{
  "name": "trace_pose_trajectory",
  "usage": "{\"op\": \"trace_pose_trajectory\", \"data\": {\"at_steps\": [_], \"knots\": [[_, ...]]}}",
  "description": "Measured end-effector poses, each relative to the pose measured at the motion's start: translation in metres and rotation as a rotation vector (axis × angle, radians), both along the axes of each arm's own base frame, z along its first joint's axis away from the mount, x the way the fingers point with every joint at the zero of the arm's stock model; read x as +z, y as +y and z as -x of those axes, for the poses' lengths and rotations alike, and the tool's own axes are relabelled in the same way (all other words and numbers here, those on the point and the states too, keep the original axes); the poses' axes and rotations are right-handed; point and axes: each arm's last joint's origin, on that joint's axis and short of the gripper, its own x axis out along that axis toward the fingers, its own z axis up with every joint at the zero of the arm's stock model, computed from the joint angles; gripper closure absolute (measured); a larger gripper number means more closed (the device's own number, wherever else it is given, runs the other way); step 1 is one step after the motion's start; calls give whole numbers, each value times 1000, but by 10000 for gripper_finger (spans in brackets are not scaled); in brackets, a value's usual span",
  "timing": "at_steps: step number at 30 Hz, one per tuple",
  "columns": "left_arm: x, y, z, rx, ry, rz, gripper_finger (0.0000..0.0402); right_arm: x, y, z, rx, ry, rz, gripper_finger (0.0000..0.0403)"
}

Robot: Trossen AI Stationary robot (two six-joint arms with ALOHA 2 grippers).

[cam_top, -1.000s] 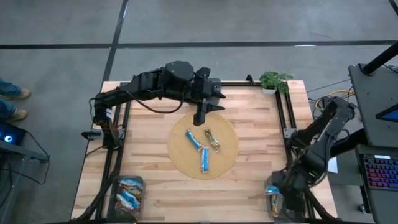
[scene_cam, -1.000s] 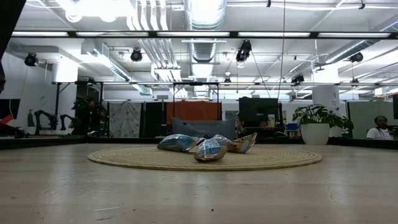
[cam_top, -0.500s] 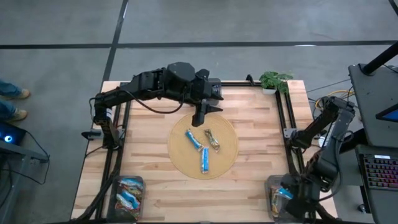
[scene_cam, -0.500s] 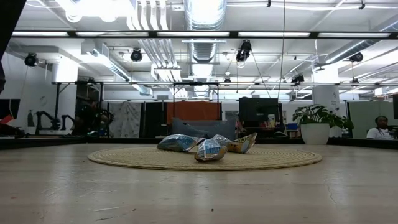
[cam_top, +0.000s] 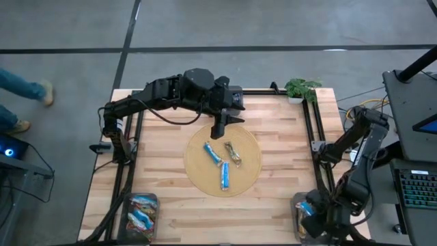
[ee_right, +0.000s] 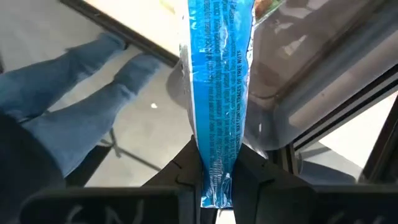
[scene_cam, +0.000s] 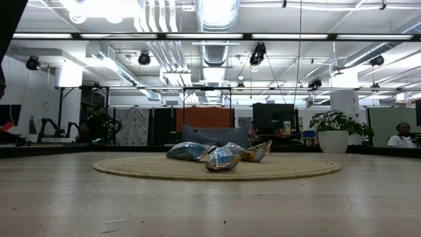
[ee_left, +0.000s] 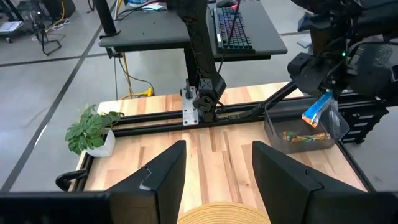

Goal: Pick and place Granola Bars by type
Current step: Put the yellow granola bar into the right black bin

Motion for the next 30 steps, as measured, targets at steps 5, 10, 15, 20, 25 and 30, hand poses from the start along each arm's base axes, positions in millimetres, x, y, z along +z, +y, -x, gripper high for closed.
{"op": "trace_pose_trajectory", "data": {"at_steps": [5, 10, 15, 20, 25, 30], "knots": [[0, 0, 0, 3, 3, 7, 235, -10, 7, -4, -3, 23, 31, 360], [0, 0, 0, 5, 4, 13, 235, -16, 11, -3, 1, 101, 40, 360], [-1, 0, 0, 9, 8, 24, 235, -25, 14, -2, 1, 219, 61, 360], [-1, 0, 0, 11, 14, 30, 235, -33, 18, -4, -2, 240, 92, 360], [-1, 0, 0, 11, 13, 31, 235, -36, 18, -4, -4, 259, 119, 358], [-2, 0, 1, 13, 18, 31, 235, -39, 19, -4, -13, 293, 127, 331]]}}
